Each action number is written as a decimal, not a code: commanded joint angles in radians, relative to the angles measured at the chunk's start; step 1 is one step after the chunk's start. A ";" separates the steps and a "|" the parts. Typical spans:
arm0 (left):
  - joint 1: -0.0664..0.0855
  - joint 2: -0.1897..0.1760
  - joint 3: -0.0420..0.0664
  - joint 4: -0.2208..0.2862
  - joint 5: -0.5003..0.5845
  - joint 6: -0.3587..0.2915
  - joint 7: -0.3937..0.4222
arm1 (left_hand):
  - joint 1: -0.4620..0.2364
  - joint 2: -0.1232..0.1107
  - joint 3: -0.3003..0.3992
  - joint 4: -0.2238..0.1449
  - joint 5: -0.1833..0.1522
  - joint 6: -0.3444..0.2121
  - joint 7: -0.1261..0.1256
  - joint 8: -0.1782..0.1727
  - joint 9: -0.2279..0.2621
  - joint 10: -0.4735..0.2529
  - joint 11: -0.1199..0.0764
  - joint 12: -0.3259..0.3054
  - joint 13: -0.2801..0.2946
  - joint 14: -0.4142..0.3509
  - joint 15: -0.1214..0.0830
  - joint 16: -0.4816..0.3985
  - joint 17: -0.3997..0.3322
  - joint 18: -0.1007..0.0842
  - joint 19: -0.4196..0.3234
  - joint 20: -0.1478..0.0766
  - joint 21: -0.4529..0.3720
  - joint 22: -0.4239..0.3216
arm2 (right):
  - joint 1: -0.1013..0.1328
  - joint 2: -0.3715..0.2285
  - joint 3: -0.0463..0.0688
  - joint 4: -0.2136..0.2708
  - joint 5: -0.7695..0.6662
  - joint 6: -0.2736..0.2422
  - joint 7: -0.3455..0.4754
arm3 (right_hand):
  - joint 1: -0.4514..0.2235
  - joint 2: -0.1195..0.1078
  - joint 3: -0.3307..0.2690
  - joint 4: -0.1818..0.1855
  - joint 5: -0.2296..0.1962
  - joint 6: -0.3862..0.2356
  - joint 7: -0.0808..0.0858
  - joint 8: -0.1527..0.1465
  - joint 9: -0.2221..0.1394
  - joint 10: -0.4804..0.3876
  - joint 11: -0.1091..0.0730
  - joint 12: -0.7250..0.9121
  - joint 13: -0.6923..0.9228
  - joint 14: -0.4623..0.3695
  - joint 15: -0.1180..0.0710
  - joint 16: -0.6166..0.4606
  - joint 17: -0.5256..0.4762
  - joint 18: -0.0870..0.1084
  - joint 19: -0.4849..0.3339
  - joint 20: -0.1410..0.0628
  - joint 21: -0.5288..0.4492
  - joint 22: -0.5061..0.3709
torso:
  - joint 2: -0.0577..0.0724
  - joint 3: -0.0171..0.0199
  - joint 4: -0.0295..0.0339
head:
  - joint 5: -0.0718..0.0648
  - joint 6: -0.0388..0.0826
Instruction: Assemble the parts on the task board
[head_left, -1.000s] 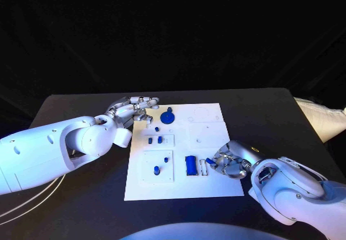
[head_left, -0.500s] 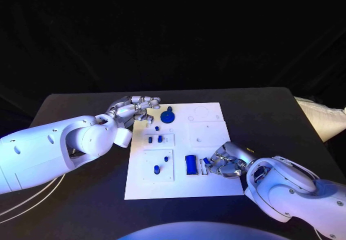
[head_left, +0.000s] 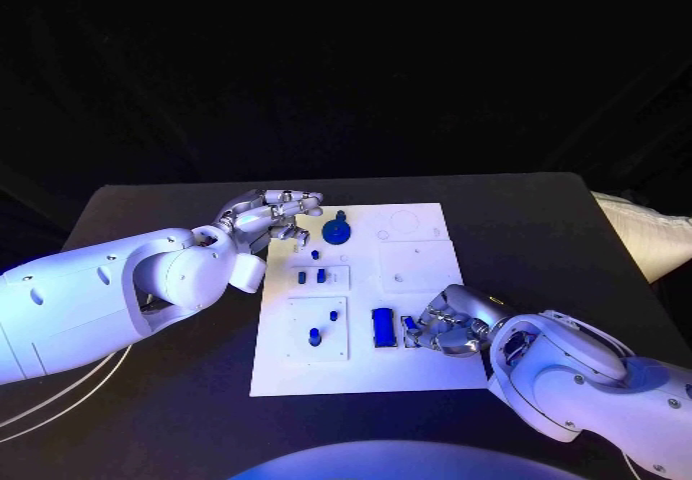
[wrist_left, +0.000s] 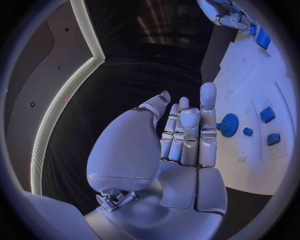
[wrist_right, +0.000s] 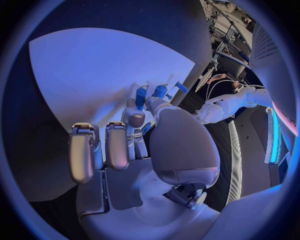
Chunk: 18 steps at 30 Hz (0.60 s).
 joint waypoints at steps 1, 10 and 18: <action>0.000 0.001 0.001 0.003 -0.005 0.018 0.003 | 0.007 -0.001 -0.004 -0.001 -0.002 -0.009 0.000 0.004 0.000 -0.007 0.004 0.005 0.001 -0.008 0.002 0.002 -0.002 0.020 0.000 0.007 -0.003 -0.001 | 0.000 0.002 0.000 0.000 -0.003 0.034 -0.005 | -0.010 0.001 -0.006 0.001 0.004 0.007 0.001 -0.004 0.002 0.009 0.001 0.005 0.002 0.061 -0.006 0.003 0.012 -0.017 0.009 -0.002 0.005 0.092 | 0.000 -0.0001 -0.0004 | 0.001 0.000; 0.000 0.001 0.001 0.003 -0.005 0.018 0.003 | 0.007 -0.001 -0.004 -0.001 -0.002 -0.009 0.001 0.005 0.000 -0.007 0.004 0.005 0.001 -0.009 0.002 0.002 -0.003 0.020 0.000 0.007 -0.004 -0.001 | 0.000 0.009 -0.001 -0.005 -0.009 0.034 -0.005 | -0.034 0.003 -0.040 0.017 -0.020 0.008 0.002 -0.007 0.003 0.009 0.002 0.004 0.005 0.060 -0.004 0.001 0.011 -0.017 0.008 -0.002 0.005 0.091 | -0.001 -0.0002 0.0005 | 0.002 -0.001; 0.000 0.001 0.001 0.003 -0.005 0.018 0.002 | 0.007 -0.001 -0.004 -0.001 -0.002 -0.009 0.001 0.005 0.000 -0.007 0.004 0.005 0.001 -0.009 0.002 0.002 -0.003 0.020 0.000 0.007 -0.004 -0.001 | 0.000 0.013 -0.001 -0.006 -0.015 0.029 -0.004 | -0.115 0.016 -0.147 0.025 -0.138 0.011 0.001 -0.016 0.003 0.009 0.003 0.006 0.014 0.059 -0.004 0.000 0.010 -0.016 0.007 0.000 0.003 0.090 | -0.001 -0.0002 0.0000 | 0.003 -0.001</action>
